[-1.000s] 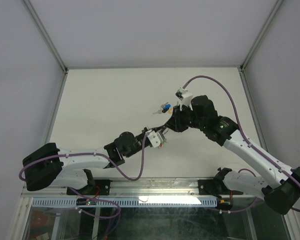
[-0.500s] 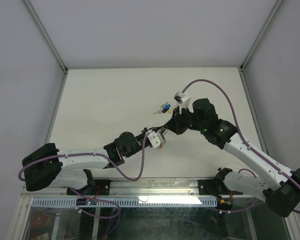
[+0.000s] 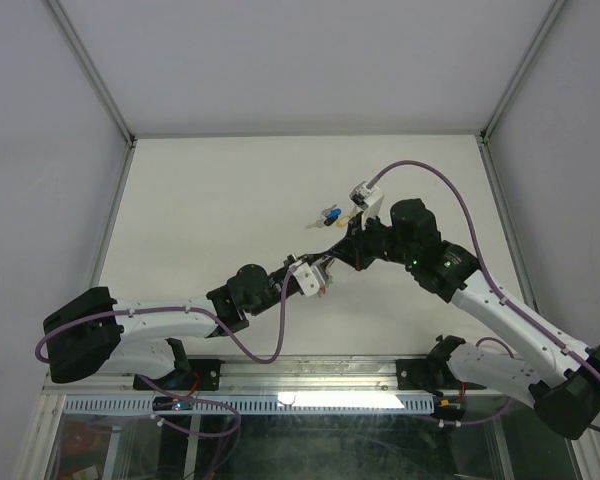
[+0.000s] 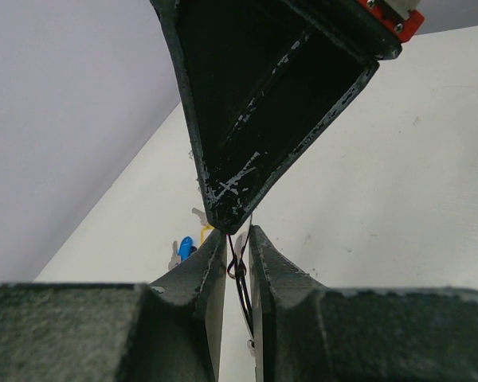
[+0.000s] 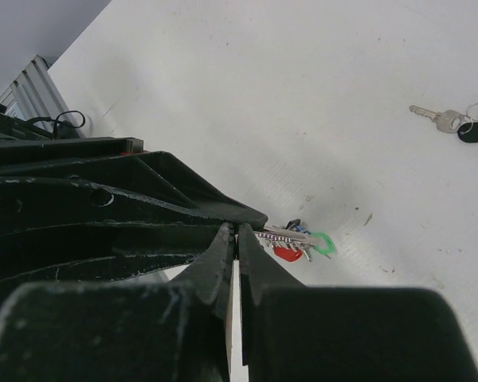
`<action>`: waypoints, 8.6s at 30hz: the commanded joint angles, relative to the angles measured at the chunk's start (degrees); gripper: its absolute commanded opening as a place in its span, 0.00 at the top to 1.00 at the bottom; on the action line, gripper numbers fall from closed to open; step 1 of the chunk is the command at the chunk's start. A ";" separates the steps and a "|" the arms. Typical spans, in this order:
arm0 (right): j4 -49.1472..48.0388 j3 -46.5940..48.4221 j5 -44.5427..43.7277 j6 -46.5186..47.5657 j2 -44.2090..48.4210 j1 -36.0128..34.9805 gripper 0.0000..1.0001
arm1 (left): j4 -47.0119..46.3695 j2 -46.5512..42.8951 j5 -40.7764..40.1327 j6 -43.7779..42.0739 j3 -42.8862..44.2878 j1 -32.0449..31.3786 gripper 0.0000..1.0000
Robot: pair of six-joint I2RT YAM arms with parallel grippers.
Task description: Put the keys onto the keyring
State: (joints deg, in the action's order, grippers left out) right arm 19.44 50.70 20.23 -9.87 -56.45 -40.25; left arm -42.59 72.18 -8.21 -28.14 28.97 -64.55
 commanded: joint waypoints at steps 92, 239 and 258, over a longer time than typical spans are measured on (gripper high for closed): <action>-0.15 2.96 -1.87 -3.32 0.28 0.08 1.00 | -1.44 -1.25 -0.13 -2.55 2.50 -0.88 0.86; -26.28 6.49 -20.74 -39.52 -51.20 22.06 0.96 | -3.29 -0.40 -11.74 -1.67 -4.37 2.77 1.00; -12.36 -2.87 -6.75 -3.37 -13.24 22.14 1.00 | 7.55 6.63 -25.56 -6.81 9.74 -2.12 1.00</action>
State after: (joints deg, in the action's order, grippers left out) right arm 0.60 49.54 8.67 -24.62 -79.44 -18.46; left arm -37.04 76.75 -24.67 -31.81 31.66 -63.83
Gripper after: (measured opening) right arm 0.004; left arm 0.058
